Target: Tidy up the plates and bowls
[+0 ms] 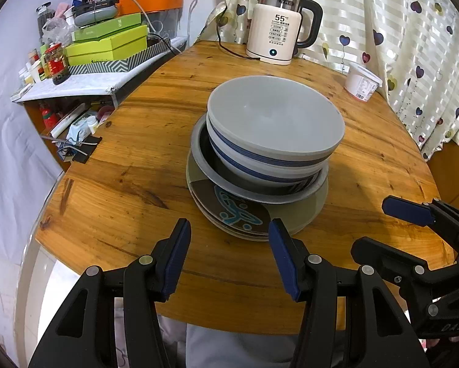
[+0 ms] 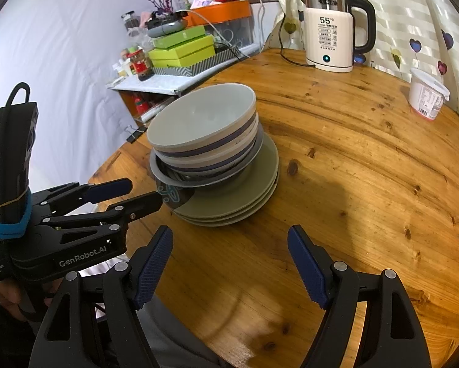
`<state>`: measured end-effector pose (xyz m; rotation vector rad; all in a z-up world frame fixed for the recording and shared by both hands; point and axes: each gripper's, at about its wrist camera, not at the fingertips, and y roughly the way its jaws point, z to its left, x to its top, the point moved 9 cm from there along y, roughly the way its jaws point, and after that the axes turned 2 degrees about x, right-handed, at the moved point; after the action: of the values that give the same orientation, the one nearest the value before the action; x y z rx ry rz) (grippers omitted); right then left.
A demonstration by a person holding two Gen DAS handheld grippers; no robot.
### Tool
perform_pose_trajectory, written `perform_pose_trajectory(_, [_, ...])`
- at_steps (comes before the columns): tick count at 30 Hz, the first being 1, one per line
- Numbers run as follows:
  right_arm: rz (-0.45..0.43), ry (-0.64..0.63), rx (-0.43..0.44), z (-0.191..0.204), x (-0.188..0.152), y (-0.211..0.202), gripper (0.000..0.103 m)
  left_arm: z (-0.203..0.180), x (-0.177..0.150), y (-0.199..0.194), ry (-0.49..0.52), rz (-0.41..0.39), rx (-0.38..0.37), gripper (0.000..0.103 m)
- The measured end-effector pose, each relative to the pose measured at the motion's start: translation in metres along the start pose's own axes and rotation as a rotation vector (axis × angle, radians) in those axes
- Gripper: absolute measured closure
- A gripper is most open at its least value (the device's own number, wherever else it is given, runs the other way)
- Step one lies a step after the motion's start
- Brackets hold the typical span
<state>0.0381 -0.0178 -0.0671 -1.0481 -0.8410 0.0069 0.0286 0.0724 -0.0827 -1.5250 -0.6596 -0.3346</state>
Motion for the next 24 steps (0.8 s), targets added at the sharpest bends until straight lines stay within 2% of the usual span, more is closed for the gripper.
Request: perform_pose_trajectory(24, [0.01,-0.005,-0.001,-0.0005,-0.0002,0.0047,0.025,-0.002,0.0028,0.0054,0.017,0.007,-0.001,0.049])
